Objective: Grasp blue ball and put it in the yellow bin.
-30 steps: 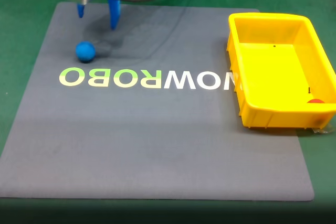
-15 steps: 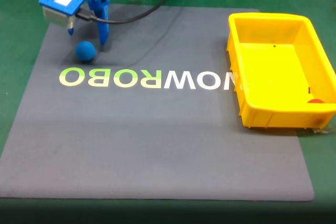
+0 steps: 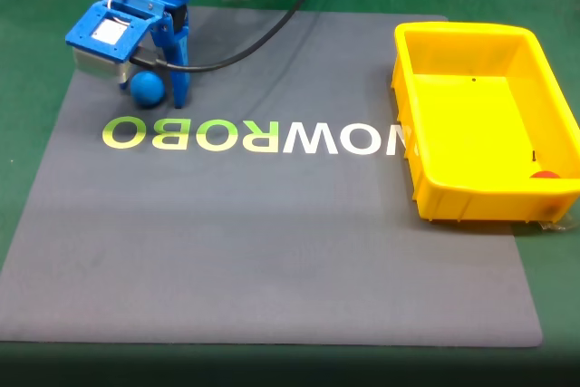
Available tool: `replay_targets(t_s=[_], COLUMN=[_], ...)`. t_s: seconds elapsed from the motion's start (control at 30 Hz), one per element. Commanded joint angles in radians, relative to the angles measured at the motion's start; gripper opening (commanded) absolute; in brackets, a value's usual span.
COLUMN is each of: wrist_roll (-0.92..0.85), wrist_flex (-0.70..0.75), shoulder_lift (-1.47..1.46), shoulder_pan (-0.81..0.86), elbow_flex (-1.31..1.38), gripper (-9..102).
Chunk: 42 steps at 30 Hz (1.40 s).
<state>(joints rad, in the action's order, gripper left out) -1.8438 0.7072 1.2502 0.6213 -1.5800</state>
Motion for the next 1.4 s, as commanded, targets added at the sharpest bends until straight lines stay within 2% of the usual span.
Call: replay_targets(t_s=[0.0, 0.27, 0.33, 0.47, 0.77, 0.97, 1.17, 1.37], wrist_roll=[0.017, 0.005, 0.000, -0.005, 0.000, 0.026, 0.091, 0.121], wrist_flex=[-0.026, -0.018, -0.018, -0.011, 0.008, 0.008, 0.008, -0.005], shoulder_lift=[0.000, -0.031, -0.034, -0.038, -0.017, 0.141, 0.351, 0.526], shoulder_pan=[-0.014, -0.014, -0.011, -0.008, -0.003, -0.064, -0.230, -0.483], elbow_flex=[0.083, 0.103, 0.103, 0.103, 0.103, 0.089, 0.078, 0.003], gripper=[30, 28, 22, 0, 0, 0, 0, 0])
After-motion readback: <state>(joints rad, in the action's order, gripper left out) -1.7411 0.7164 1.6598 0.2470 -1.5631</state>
